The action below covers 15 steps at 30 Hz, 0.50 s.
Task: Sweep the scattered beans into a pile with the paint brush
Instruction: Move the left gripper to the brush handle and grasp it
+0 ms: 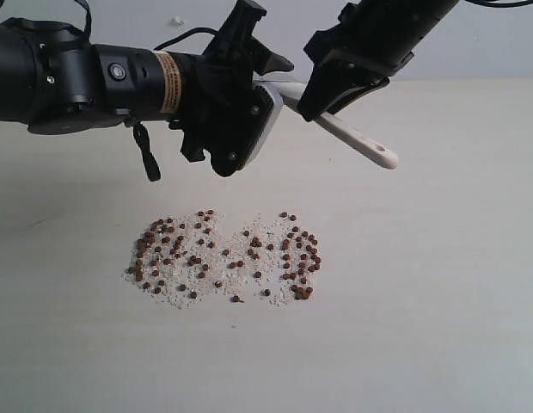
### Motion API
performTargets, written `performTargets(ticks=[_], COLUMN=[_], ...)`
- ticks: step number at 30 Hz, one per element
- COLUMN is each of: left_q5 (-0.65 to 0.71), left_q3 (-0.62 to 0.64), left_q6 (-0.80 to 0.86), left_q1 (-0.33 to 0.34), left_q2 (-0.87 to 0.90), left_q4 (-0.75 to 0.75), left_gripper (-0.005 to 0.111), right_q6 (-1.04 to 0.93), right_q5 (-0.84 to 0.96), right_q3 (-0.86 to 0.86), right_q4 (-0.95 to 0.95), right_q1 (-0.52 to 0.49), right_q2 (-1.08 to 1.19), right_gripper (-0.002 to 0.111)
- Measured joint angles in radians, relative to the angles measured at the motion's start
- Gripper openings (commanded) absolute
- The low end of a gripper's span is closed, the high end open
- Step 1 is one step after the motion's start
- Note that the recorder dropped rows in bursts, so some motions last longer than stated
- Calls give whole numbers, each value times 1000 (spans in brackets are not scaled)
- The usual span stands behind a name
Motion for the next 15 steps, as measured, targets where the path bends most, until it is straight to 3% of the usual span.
performTargets(ticks=[9,15], left_q5=[-33,-33], left_q3=[-24,-33], left_q6=[4,6], left_q1=[0,0], left_q2=[6,6], left_q4=[-46,-46], left_gripper=[62,40], right_q6=[0,0], right_q5=[0,0], right_q3=[0,0], right_q4=[6,11], right_q1=[0,0], right_q2=[0,0], right_gripper=[0,0])
